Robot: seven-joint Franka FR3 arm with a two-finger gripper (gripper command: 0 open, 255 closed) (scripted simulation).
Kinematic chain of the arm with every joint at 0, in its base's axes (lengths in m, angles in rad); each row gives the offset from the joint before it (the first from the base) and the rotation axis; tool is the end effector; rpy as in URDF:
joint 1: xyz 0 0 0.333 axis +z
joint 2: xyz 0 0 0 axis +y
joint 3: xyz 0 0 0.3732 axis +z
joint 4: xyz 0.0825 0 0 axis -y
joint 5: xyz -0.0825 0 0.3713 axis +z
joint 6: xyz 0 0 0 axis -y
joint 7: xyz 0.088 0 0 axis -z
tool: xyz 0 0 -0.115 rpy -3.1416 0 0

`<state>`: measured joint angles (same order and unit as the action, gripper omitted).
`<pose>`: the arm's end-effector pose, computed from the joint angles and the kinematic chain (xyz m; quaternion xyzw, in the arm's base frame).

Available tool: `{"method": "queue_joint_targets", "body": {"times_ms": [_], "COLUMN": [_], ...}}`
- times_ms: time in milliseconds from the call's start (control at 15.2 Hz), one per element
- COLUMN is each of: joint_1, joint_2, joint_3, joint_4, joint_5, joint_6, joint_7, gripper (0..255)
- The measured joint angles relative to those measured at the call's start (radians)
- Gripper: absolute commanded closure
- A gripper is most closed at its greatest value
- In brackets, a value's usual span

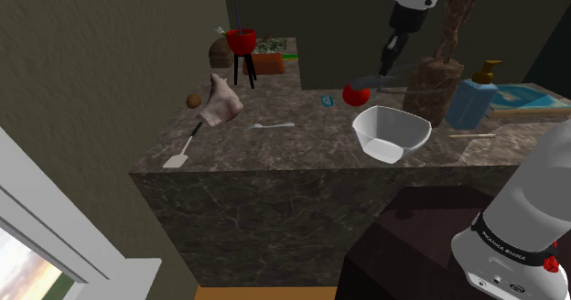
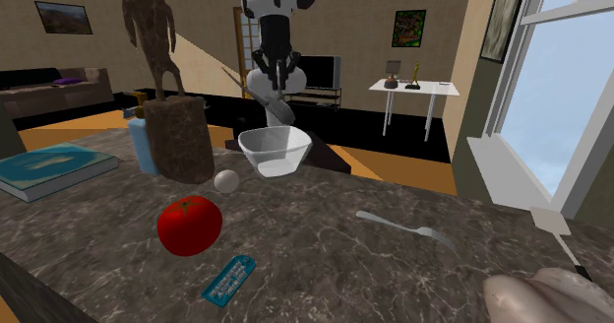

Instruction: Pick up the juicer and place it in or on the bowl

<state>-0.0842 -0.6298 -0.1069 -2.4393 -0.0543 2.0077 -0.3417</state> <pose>0.3286 -0.0760 0.5786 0.9910 0.0909 0.0960 0.0193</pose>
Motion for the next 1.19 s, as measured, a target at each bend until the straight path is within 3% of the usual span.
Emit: {"method": "queue_joint_targets", "body": {"times_ms": [264, 1188], "joint_1": [-0.003, -0.008], "joint_2": [-0.11, -0.09], "joint_3": [0.016, 0.006], "joint_4": [-0.091, -0.264], "joint_5": [-0.002, -0.011], "joint_6": [-0.02, 0.175], "joint_7": [0.016, 0.016], "gripper": [255, 255]}}
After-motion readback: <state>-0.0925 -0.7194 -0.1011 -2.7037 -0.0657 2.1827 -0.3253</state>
